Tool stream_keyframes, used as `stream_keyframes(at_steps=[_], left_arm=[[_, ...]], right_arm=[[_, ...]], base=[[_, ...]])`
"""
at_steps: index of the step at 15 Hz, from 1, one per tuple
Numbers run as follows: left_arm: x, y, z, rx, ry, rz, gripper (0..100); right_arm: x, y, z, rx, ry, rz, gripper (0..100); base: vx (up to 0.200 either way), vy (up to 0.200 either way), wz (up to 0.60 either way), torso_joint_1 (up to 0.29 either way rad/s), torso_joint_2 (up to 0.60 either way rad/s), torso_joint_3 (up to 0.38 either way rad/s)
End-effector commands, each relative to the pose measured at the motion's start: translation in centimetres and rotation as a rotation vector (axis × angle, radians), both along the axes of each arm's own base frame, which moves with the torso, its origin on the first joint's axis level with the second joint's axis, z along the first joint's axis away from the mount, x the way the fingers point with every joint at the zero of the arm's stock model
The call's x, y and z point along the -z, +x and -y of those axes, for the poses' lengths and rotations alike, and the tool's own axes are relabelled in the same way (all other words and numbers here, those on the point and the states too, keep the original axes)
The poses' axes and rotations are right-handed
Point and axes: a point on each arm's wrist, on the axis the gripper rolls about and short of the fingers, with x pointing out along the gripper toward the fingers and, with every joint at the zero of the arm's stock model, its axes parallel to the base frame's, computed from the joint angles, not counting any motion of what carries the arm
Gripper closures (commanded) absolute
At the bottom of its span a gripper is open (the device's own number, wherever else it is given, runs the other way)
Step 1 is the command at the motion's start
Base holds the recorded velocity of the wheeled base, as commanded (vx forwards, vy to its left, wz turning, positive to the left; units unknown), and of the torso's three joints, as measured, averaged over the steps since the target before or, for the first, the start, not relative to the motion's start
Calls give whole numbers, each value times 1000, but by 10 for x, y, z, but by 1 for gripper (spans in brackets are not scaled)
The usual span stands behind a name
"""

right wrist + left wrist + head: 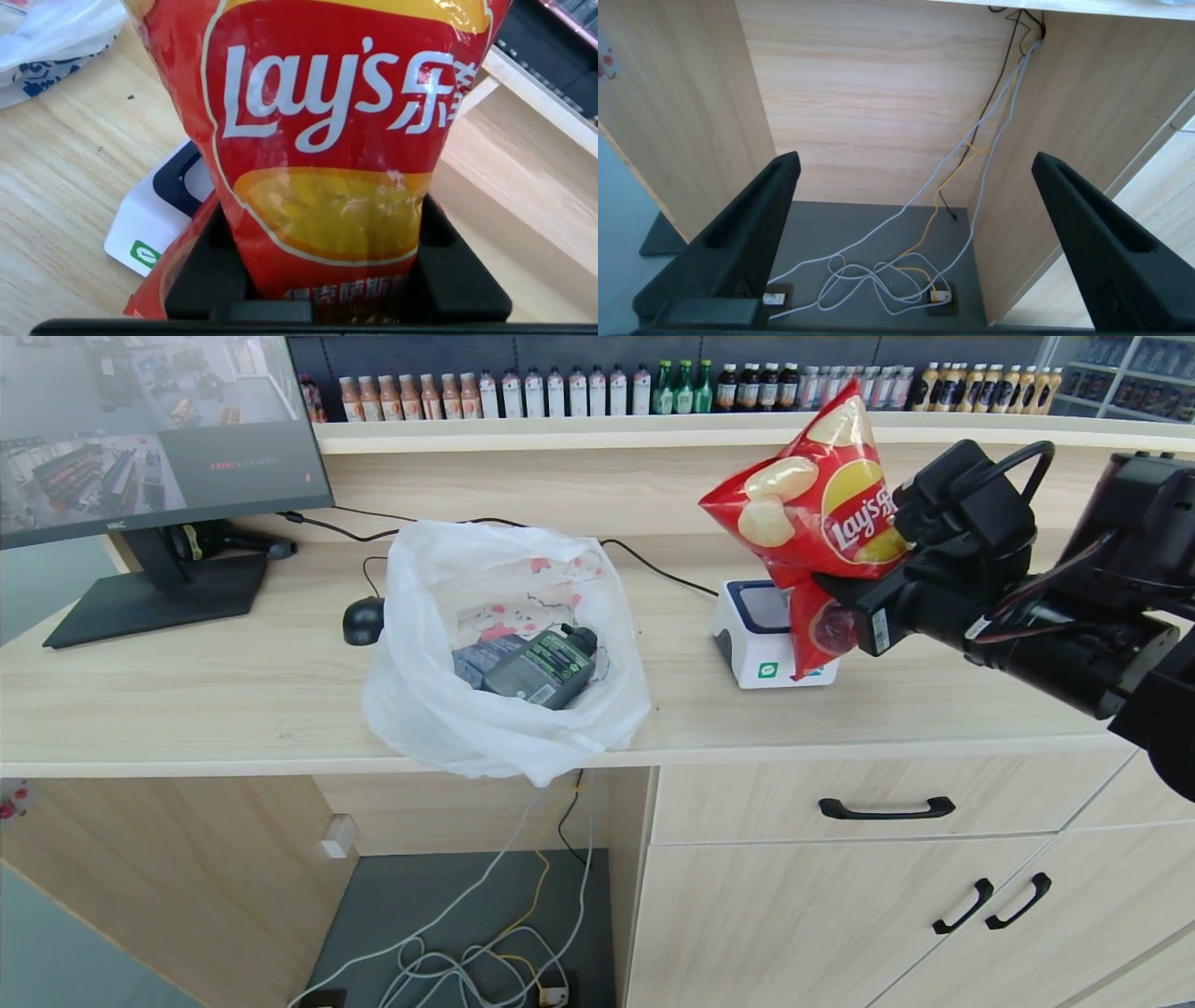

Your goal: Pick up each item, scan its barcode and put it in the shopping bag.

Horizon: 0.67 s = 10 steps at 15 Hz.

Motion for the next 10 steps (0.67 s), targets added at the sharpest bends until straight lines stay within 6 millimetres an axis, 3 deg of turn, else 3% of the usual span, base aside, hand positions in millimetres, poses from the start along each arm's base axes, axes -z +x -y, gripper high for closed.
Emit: stream_keyframes(at_steps=[1, 6, 10], left_arm=[[0, 0, 0, 0, 0, 0, 0], [0, 0, 0, 0, 0, 0, 0], [0, 0, 0, 0, 0, 0, 0]], right_arm=[[-10, -9, 2, -4, 15, 31, 100], [-38, -48, 10, -46, 137, 88, 100], [-41, -84, 21, -79, 271, 79, 100]], base=[[0, 0, 0, 0, 0, 0], [0, 0, 0, 0, 0, 0], [0, 0, 0, 0, 0, 0]])
